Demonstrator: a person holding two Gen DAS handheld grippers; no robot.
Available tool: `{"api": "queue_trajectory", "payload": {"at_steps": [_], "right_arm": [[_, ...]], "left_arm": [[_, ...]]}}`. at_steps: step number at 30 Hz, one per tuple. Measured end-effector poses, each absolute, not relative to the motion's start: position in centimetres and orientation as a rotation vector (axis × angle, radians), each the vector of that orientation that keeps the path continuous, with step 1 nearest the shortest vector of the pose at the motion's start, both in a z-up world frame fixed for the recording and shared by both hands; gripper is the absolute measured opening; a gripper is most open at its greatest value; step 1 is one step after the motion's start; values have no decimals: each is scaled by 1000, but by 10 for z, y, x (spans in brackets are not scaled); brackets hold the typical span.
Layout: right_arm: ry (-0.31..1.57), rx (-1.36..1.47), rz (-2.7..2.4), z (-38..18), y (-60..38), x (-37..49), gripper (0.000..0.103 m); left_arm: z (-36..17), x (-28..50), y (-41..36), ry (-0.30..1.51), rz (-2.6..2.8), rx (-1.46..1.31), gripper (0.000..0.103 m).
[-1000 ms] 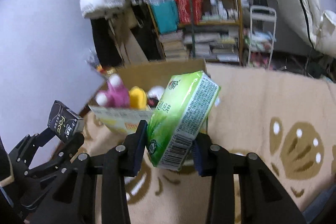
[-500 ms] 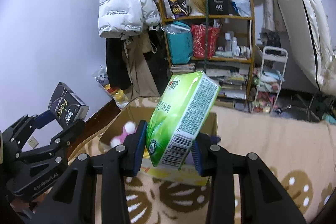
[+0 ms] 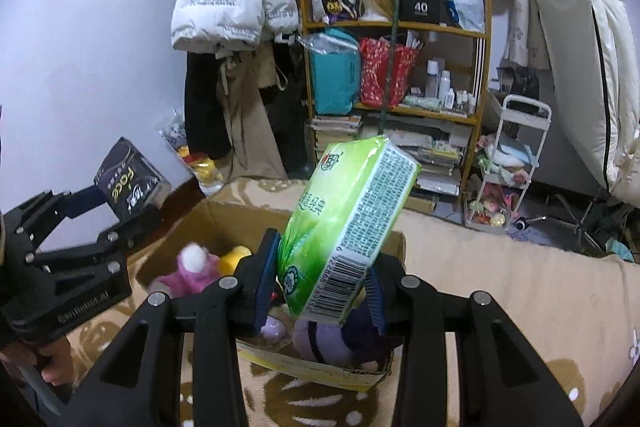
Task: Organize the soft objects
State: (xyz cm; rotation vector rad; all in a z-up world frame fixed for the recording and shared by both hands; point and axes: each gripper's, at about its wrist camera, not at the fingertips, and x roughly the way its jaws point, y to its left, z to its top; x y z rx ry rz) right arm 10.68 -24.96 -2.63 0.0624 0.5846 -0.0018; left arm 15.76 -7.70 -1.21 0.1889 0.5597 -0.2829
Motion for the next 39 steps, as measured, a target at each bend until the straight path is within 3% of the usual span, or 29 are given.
{"api": "queue_trajectory", "payload": {"at_steps": [21,28,33,39], "right_arm": [[706,109,47,-76,-258,132,45],[716,120,54,-73,-258,126,49],[677,101,36,-61,-257,114,72],[653,104,-2,-45,-261,96,93]], "left_arm": [[-41,183,-88,676,-347,131,66],[-34,169,-84,646,-289,173,78],[-26,154,-79,632,-279,172,86],[-14,133,-71,604,-241,197,95]]}}
